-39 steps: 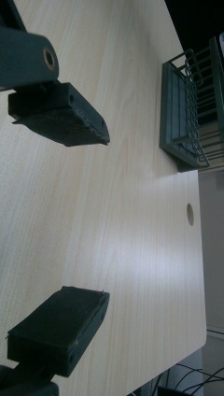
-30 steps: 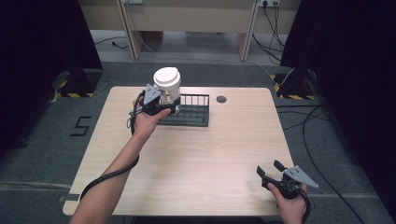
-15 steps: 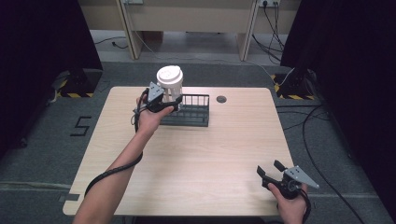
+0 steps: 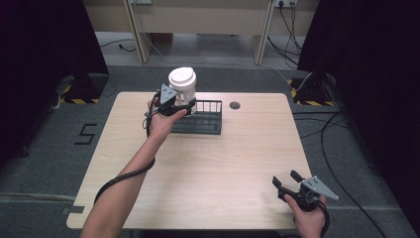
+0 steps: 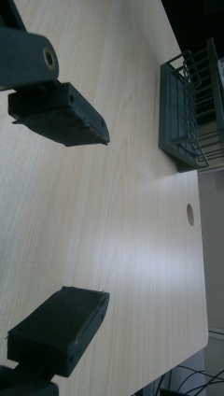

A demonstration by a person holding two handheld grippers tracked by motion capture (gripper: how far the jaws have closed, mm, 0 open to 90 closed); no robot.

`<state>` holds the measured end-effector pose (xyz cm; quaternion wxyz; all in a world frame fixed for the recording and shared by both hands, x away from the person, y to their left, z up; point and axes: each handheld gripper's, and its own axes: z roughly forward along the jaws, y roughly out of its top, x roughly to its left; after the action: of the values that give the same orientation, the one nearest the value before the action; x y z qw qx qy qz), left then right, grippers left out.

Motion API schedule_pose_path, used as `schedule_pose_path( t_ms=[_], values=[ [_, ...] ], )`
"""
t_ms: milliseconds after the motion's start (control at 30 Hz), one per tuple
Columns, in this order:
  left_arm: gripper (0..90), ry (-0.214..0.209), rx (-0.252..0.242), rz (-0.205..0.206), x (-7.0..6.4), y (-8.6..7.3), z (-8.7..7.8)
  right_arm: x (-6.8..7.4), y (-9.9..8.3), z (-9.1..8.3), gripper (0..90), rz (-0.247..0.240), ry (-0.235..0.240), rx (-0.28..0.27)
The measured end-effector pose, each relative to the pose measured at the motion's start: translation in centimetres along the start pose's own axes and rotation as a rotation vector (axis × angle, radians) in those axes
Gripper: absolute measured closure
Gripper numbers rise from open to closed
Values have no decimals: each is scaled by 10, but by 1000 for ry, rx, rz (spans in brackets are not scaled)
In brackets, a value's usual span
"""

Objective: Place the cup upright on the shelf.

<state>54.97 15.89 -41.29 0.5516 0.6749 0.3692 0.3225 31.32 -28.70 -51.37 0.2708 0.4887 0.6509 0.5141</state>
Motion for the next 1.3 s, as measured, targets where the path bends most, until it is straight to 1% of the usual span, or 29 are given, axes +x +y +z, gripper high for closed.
schedule_pose_path(
  t_ms=[300,500,667,933,1100,1200,1300],
  values=[
    [175,9,8,5,0,1,9,0,0,0,205,0,1,0],
    [175,17,16,-5,-1,0,15,0,0,0,205,-2,1,3],
    [175,26,29,-7,-1,-3,20,0,0,0,204,-1,2,1],
    [174,34,33,-15,-1,-6,27,-1,0,0,204,-2,2,2],
    [174,43,50,-21,-3,-11,31,-1,0,0,204,-4,3,2],
    [174,45,59,-16,-4,-13,33,0,0,0,204,2,5,4],
    [174,45,61,-23,-5,-15,35,0,0,0,204,-8,4,4]
  ],
)
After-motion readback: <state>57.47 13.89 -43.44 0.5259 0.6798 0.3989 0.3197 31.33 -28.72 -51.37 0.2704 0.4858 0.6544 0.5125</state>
